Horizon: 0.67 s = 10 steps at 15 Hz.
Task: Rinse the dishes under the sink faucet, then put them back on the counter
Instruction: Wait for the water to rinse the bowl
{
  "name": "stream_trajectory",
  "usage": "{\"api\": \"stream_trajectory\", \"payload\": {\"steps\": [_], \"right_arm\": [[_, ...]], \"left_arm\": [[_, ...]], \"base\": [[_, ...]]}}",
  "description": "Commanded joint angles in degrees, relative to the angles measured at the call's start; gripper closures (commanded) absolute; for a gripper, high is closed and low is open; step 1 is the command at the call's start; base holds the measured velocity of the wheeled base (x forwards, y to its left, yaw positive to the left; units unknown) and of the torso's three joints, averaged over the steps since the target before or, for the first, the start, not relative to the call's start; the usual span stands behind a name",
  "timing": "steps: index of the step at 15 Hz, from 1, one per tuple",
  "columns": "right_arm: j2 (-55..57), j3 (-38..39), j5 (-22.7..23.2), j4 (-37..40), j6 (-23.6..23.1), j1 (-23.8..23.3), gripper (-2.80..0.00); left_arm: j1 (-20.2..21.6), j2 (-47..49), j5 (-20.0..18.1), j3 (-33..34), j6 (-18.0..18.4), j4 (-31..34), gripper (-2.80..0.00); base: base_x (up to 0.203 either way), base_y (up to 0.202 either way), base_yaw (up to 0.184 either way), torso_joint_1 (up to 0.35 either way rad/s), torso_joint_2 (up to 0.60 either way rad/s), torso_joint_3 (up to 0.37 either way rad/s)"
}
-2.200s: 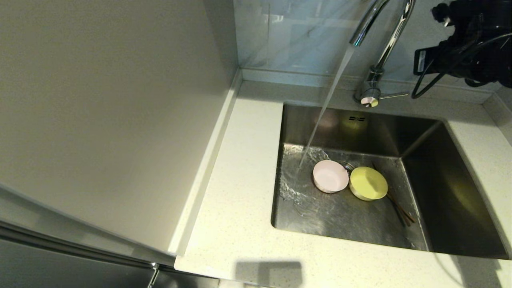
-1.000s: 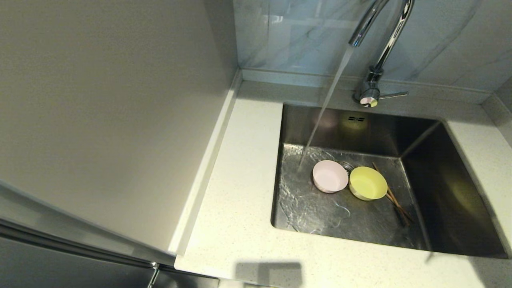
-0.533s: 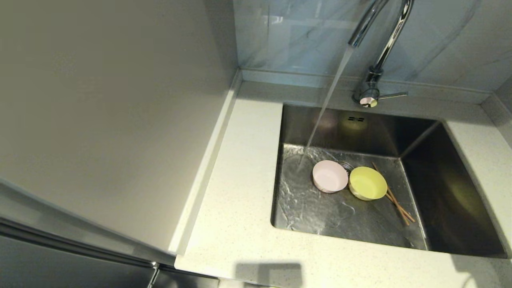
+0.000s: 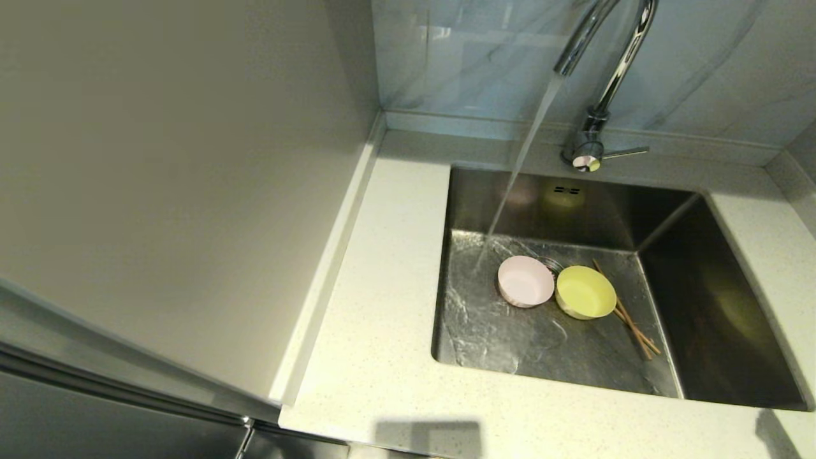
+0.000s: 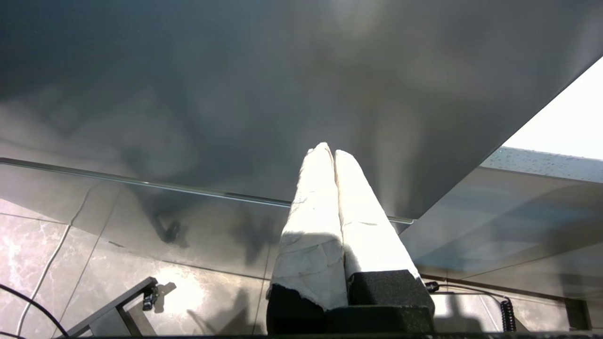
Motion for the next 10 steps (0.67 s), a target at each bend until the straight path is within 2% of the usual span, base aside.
{"api": "stream_trajectory", "payload": {"steps": [1, 6, 10], "right_arm": [[-7.2, 3.3, 0.1, 0.0, -0.5, 0.1, 0.00], [-17.8, 12.5, 2.7, 0.2, -1.3, 0.0, 0.00], [-18.2, 22.7, 4.7, -1.0, 0.8, 0.0, 0.00]], "left_arm": [[0.0, -0.2, 0.0, 0.0, 0.0, 0.0, 0.00], [0.0, -0.2, 0.0, 0.0, 0.0, 0.0, 0.00], [0.0, -0.2, 0.0, 0.0, 0.0, 0.0, 0.00]], "base": [[0.000, 0.000, 0.000, 0.000, 0.00, 0.000], [0.000, 0.000, 0.000, 0.000, 0.00, 0.000], [0.000, 0.000, 0.000, 0.000, 0.00, 0.000]]}}
